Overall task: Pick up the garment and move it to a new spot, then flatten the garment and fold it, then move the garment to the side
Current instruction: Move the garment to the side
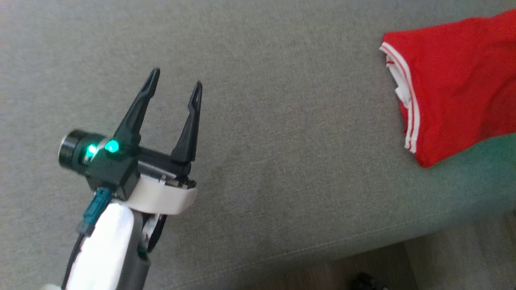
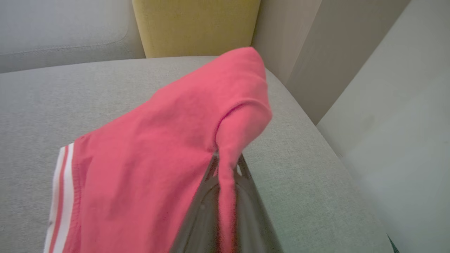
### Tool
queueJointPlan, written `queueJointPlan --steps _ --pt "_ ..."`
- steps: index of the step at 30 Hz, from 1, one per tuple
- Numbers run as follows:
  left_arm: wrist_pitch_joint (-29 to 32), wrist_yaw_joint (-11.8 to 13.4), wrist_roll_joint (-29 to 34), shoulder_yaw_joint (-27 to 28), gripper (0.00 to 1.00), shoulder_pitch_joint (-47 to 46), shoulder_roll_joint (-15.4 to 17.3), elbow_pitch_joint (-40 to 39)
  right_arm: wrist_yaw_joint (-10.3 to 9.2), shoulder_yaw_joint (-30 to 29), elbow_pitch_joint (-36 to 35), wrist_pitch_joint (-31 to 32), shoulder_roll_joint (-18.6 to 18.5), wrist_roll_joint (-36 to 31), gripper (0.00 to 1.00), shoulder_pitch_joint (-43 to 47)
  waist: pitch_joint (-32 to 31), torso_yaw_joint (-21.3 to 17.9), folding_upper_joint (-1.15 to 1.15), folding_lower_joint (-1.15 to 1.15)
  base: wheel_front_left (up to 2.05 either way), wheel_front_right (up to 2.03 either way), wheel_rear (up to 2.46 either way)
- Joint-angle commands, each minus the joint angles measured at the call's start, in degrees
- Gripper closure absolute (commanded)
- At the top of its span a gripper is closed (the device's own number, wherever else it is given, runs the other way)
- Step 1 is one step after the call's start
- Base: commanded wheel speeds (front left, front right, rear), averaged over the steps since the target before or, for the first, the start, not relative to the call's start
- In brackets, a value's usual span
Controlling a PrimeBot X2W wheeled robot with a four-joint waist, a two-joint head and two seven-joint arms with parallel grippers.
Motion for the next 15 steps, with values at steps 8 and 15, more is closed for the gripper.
queueJointPlan --steps 8,15 --pt "-0.3 -2.1 1.7 -0.3 0.00 -6.3 0.9 -3.0 -0.04 -4.0 -0.4 -2.7 -2.4 -9.4 1.00 -4.5 6.7 -1.3 0.00 0.00 0.00 0.00 0.00" --pt "-0.3 -3.0 1.8 -1.4 0.00 -8.4 0.5 -2.4 -0.04 -9.5 3.2 -4.8 2.7 -23.9 0.00 -7.4 8.3 -0.9 0.00 0.00 0.00 0.00 0.00"
